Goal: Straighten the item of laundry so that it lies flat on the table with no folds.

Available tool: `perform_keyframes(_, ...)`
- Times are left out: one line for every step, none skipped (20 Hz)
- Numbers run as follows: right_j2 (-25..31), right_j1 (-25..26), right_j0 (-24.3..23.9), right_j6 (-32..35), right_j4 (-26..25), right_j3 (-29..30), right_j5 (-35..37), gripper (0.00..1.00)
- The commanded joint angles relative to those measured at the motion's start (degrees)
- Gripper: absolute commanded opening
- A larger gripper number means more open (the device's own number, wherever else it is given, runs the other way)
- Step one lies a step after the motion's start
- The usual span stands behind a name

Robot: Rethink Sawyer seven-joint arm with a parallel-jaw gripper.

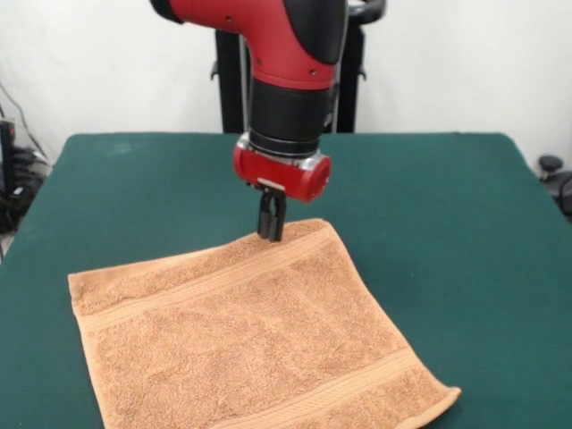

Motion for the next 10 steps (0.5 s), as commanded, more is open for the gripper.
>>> perform_keyframes(6.7, 5.1, 2.7, 7.4, -1.6, 6.8, -2.6, 0.00)
perform_keyframes(6.7, 5.0, 2.8, 7.3, -1.6, 6.8, -2.5, 0.00)
perform_keyframes(6.8, 4.9, 2.7, 7.2, -1.6, 7.0, -2.5, 0.00)
perform_keyframes(6.9, 4.8, 2.4, 6.9, -1.7, 7.0, -2.4, 0.00)
perform_keyframes(7.0, 4.8, 2.2, 6.5, -1.8, 6.8, -2.1, 0.00)
perform_keyframes(7.0, 4.9, 2.2, 6.5, -1.8, 6.9, -2.4, 0.00)
perform_keyframes(7.0, 5.0, 2.2, 6.6, -1.9, 7.1, -2.7, 0.00)
perform_keyframes(7.0, 5.2, 1.8, 6.2, -1.9, 6.6, -2.6, 0.00)
perform_keyframes(7.1, 5.7, 1.9, 6.3, -1.9, 6.4, -3.0, 0.00)
perform_keyframes(7.1, 6.1, 1.9, 6.4, -2.0, 6.4, -3.5, 0.00)
